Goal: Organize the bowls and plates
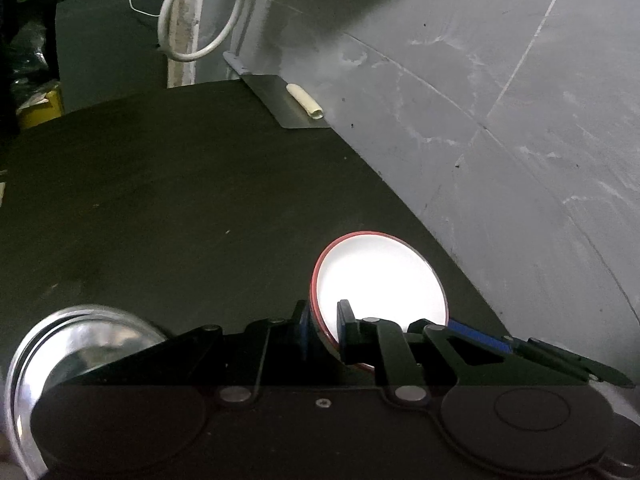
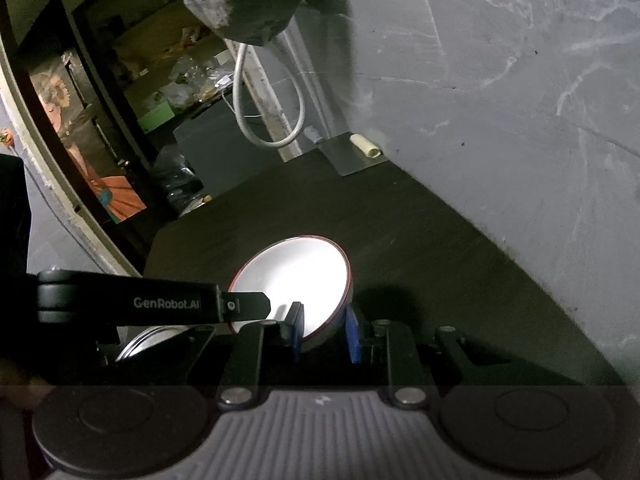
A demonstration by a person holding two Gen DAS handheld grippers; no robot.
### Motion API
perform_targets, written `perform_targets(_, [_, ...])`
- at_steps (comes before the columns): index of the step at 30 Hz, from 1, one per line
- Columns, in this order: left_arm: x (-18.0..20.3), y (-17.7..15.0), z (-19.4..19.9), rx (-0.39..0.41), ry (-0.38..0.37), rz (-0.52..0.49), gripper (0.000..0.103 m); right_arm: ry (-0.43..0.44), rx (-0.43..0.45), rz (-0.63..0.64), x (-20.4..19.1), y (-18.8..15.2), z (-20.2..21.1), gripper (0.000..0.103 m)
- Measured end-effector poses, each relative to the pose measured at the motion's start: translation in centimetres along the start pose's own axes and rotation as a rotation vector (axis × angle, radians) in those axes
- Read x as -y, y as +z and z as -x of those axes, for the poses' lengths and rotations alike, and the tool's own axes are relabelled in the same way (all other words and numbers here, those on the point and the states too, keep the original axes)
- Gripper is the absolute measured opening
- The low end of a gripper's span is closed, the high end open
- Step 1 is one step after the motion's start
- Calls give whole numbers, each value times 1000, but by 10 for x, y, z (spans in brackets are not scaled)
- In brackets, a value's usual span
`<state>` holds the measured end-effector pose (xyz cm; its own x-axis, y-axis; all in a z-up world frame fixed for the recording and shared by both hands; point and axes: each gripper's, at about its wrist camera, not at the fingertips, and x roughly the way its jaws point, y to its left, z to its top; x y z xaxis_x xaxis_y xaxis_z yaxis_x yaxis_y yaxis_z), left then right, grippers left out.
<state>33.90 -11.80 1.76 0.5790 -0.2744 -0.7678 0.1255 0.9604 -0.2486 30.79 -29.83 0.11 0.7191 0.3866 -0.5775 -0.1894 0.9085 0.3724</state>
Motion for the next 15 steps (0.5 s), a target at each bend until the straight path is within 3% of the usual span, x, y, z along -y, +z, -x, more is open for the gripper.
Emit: perform_targets(15, [-20, -52, 60, 19, 10, 0, 15, 27, -3, 32, -47, -46, 49, 25])
